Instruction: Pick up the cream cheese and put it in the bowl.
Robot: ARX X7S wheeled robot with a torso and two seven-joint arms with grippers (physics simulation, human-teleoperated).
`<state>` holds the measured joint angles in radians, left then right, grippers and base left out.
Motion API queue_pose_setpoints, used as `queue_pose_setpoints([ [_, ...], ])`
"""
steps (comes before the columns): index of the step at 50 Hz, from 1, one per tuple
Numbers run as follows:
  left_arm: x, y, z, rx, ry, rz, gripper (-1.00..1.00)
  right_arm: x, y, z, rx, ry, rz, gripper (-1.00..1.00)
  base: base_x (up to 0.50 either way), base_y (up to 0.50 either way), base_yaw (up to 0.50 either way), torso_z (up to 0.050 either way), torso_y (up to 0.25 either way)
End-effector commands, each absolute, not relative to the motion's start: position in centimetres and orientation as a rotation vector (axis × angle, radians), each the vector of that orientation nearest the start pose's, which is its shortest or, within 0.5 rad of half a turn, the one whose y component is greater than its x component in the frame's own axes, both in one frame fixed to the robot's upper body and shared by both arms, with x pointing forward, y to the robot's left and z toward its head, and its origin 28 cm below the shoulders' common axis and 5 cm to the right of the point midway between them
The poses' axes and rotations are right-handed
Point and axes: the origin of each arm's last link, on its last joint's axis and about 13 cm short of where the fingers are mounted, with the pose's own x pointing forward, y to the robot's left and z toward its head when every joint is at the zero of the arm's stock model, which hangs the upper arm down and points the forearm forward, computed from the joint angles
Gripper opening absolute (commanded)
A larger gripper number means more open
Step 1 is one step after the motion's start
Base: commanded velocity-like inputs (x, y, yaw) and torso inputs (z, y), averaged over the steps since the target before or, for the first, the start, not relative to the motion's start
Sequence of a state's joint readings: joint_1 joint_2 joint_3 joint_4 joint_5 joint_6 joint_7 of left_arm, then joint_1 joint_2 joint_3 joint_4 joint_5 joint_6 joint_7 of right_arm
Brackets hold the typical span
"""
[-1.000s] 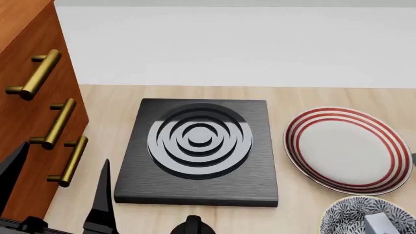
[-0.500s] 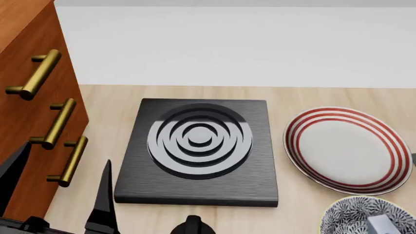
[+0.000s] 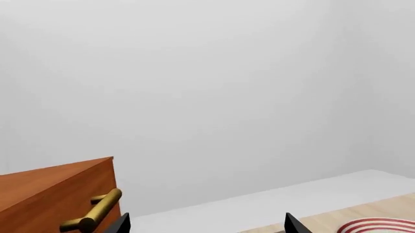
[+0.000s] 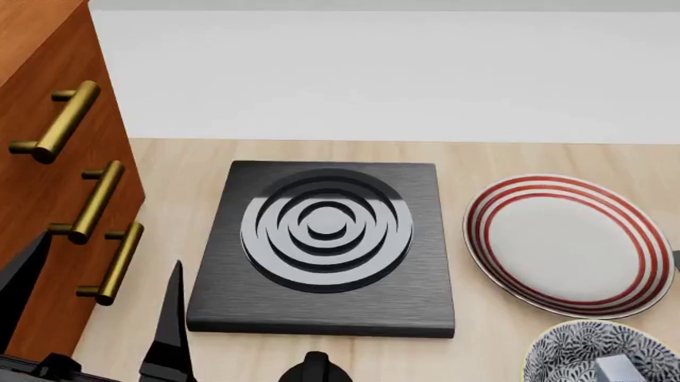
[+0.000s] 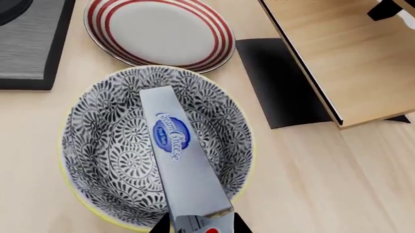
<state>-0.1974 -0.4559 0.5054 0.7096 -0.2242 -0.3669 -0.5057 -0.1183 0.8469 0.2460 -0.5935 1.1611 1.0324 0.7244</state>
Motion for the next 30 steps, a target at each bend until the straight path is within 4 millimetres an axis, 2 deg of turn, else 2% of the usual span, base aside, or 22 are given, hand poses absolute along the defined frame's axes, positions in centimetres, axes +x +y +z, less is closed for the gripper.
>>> queue_pose_setpoints([
  [1,19.08,17.97,14.09,0.135,-0.371,-0.147,1.00,15.35,-21.45,13.07,-0.198,0.563,-0.274,-1.00,0.00,0.00,0.00,0.000,0.000],
  [28,19.13,17.96,14.06,0.137,-0.368,-0.149,1.00,15.60,-21.43,12.57,-0.179,0.562,-0.276,-1.00,0.00,0.00,0.00,0.000,0.001],
  [29,19.13,17.96,14.07,0.136,-0.368,-0.148,1.00,15.60,-21.42,12.57,-0.179,0.561,-0.274,1.00,0.00,0.00,0.00,0.000,0.000],
  [30,19.14,17.96,14.04,0.136,-0.368,-0.148,1.00,15.62,-21.42,12.63,-0.177,0.557,-0.274,1.00,0.00,0.00,0.00,0.000,0.000],
])
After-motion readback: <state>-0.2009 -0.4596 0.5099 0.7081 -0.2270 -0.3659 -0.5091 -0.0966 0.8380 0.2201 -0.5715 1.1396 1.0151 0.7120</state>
